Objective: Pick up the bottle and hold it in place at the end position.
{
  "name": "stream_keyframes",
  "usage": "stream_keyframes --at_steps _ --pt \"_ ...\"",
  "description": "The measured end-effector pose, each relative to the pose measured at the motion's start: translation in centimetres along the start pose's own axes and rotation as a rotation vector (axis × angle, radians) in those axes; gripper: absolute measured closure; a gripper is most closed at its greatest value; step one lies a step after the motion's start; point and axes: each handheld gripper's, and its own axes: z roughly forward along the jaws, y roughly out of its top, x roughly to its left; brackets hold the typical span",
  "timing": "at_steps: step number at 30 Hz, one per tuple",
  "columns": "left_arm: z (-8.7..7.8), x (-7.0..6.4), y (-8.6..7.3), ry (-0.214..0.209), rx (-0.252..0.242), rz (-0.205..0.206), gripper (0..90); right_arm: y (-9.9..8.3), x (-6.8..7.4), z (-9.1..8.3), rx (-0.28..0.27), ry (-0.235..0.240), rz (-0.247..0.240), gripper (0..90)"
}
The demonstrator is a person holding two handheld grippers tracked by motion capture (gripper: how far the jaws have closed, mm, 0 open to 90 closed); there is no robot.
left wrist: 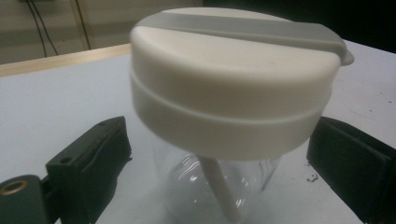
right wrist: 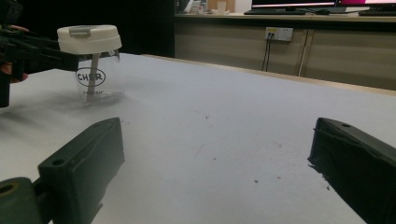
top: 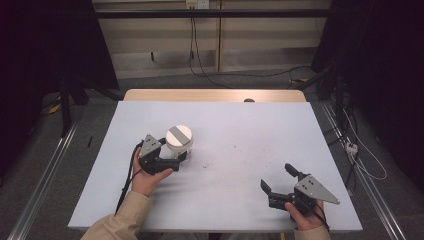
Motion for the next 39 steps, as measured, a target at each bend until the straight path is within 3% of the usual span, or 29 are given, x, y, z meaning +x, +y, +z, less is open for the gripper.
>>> stream_keyframes --at_steps 18,39 --pt "2.4 0.1 0.0 -0.022 0.021 0.007 8.3 0.0 0.0 0.0 0.004 0.011 -0.002 3.0" --pt "3.1 0.2 0.0 -0.023 0.008 0.029 17.6 -0.1 -0.2 0.0 0.008 0.018 -0.009 3.9"
